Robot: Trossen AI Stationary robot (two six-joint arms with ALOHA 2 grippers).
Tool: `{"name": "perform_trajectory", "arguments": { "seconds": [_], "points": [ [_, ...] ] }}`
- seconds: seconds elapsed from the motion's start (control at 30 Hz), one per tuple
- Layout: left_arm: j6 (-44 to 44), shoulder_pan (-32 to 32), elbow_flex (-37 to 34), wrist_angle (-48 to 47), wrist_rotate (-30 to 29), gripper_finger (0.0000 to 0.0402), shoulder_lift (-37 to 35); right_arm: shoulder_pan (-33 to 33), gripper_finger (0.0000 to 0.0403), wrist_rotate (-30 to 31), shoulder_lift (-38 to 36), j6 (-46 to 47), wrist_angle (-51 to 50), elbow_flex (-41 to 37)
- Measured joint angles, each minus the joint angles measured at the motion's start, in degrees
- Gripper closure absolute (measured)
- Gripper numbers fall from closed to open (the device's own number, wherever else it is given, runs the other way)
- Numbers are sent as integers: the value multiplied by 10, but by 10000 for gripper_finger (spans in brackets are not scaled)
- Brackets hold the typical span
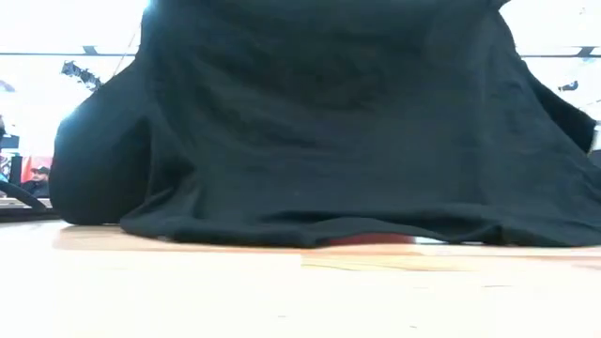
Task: Fold laundry
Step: Fold the black shirt
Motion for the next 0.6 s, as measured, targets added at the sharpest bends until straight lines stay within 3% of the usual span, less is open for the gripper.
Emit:
{"name": "perform_trajectory", "arguments": {
  "seconds": [0.13,0.27,0.37,0.47,0.6],
  "points": [
    [68,100,31,6,-23,401,2,-61,400,87,7,-56,70,0],
    [144,161,118,14,-12,401,14,-110,401,78,9,-170,181,28],
    [171,170,196,20,45,401,25,-127,401,28,18,-190,189,68],
    [145,164,241,5,114,401,31,-133,401,-54,25,-137,134,94],
    [49,145,192,0,201,401,14,-132,401,-192,23,-24,22,69]
  ]
}}
